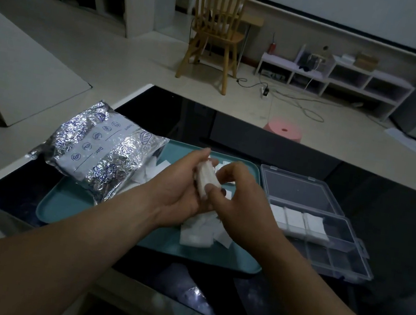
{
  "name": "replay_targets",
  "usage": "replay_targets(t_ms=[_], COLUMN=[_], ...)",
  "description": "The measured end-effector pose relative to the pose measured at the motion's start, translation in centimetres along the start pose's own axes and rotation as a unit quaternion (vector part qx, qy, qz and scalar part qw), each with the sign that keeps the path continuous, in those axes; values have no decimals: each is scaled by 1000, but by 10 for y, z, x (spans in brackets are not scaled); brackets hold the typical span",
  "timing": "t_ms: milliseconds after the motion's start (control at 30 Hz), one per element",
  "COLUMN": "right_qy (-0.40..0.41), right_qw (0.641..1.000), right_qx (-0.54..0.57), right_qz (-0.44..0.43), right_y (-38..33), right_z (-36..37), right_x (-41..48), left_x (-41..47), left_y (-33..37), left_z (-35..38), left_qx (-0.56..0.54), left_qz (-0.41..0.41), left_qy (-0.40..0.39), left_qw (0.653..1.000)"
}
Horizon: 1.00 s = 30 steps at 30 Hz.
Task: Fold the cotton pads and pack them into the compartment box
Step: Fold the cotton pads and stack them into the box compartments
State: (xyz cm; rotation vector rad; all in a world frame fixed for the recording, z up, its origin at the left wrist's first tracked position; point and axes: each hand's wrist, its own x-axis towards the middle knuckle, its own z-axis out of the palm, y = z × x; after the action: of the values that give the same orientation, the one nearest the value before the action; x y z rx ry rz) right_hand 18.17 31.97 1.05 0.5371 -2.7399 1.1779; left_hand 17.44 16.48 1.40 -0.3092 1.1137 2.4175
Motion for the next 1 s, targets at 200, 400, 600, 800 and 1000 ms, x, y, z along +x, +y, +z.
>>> replay_targets(t_ms=[200,400,600,800,1000], right_qy=[11,11,15,-18,37], right_qw=[997,997,985,984,973], right_qx=[48,28,105,115,161], right_qz=[57,68,134,132,159], right_y=[-2,4,5,-1,10], right_z=[-5,-1,3,10,-8], right_x=[-1,1,6,1,3], left_x=[1,-1,4,8,20], left_y=[-9,-18,-20,-33,-40], left_z=[10,16,22,37,58], left_qx=[40,149,155,226,276], left_qz=[81,119,130,122,158], left_qy=[34,75,113,132,170], left_qw=[995,979,973,957,933])
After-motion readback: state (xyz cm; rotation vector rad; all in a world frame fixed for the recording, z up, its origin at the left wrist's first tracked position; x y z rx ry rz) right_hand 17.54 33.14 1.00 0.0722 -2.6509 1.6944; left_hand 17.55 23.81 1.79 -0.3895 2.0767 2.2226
